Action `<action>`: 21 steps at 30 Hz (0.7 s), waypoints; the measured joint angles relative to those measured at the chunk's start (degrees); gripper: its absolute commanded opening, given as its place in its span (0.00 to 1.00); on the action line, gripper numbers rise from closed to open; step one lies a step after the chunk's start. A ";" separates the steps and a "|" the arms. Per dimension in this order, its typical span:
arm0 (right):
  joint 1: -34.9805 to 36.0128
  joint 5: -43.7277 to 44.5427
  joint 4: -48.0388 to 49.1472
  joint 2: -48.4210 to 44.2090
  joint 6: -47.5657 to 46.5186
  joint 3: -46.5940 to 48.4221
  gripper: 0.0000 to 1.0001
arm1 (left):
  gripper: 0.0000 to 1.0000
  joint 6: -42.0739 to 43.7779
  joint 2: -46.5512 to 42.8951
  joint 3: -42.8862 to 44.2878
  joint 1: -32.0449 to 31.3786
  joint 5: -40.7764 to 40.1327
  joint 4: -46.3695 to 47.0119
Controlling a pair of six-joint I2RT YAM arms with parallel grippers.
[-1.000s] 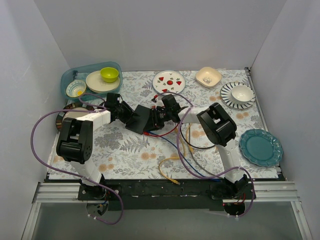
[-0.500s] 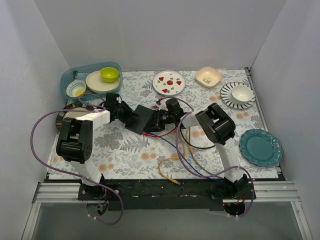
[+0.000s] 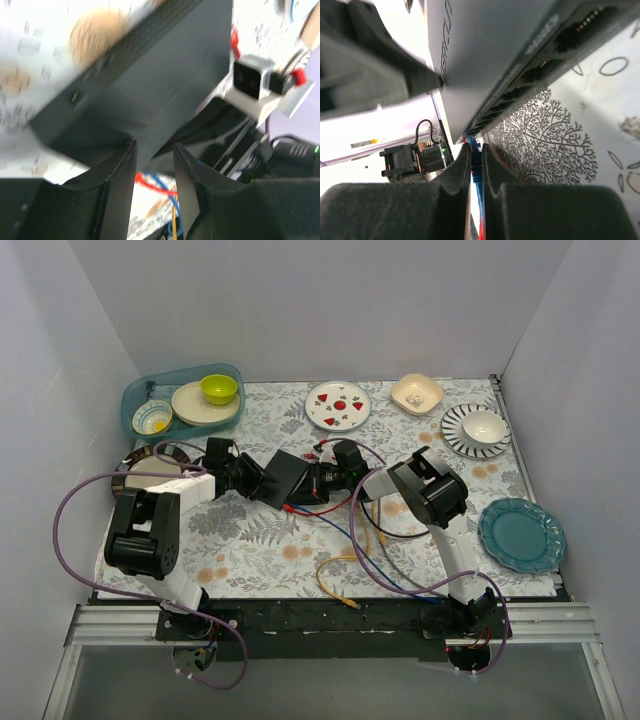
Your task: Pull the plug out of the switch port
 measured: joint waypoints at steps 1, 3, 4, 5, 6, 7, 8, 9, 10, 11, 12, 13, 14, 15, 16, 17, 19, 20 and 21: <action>0.00 -0.04 0.00 -0.02 -0.02 0.00 0.01 | 0.35 -0.70 -1.27 -1.75 0.00 0.98 0.44; 0.00 -0.02 -0.02 -0.02 -0.15 0.00 0.01 | 0.35 -2.05 -3.72 -5.29 -0.04 3.23 1.66; 0.00 -0.02 -0.09 -0.02 -0.26 0.00 0.01 | 0.35 -2.64 -4.59 -6.69 -0.11 4.31 2.16; 0.00 -0.02 -0.09 -0.02 -0.46 0.00 0.01 | 0.35 -3.08 -5.29 -7.85 -0.24 5.20 2.86; 0.00 -0.02 -0.15 -0.02 -0.68 0.00 0.01 | 0.35 -3.34 -5.70 -8.63 -0.42 5.84 3.17; 0.00 -0.02 -0.17 -0.02 -0.98 0.00 0.01 | 0.35 -3.67 -6.12 -9.53 -0.74 6.71 3.69; 0.00 -0.02 -0.20 -0.02 -1.25 0.00 0.01 | 0.35 -3.96 -6.32 -10.16 -1.01 7.39 4.42; 0.02 0.00 -0.22 -0.02 -1.44 -0.02 0.01 | 0.35 -4.17 -6.34 -10.62 -1.20 7.91 4.98; 0.09 0.00 -0.20 -0.02 -1.55 -0.04 0.01 | 0.35 -4.39 -6.34 -11.04 -1.33 8.57 5.55; 0.09 0.02 -0.17 -0.04 -1.73 -0.13 0.01 | 0.35 -4.55 -6.34 -11.37 -1.46 9.07 6.10; 0.09 0.15 -0.13 -0.11 -1.86 -0.26 0.01 | 0.35 -4.61 -6.34 -11.56 -1.57 9.31 6.56; 0.11 0.28 -0.11 -0.26 -2.03 -0.46 0.01 | 0.35 -4.66 -6.25 -11.61 -1.62 9.40 6.91; 0.13 0.37 -0.17 -0.48 -2.43 -0.74 0.01 | 0.35 -4.63 -6.01 -11.58 -1.64 9.42 7.28; 0.15 0.42 -0.28 -0.76 -2.86 -1.03 0.01 | 0.35 -4.63 -5.57 -11.50 -1.64 9.55 7.69; 0.17 0.46 -0.66 -1.01 -3.28 -1.20 0.01 | 0.34 -4.63 -5.09 -11.34 -1.64 9.73 8.02; 0.20 0.72 -1.22 -1.38 -4.00 -1.42 0.01 | 0.34 -4.61 -4.48 -11.02 -1.64 9.99 8.31; 0.28 1.27 -2.10 -2.16 -5.14 -1.86 0.01 | 0.34 -4.46 -3.34 -9.81 -1.64 10.03 8.26; 0.33 1.53 -2.80 -2.64 -5.84 -2.16 0.01 | 0.34 -4.24 -2.82 -9.18 -1.64 9.84 8.13; 0.33 1.77 -3.37 -3.15 -6.38 -2.49 0.01 | 0.34 -4.09 -2.40 -8.61 -1.66 9.57 7.98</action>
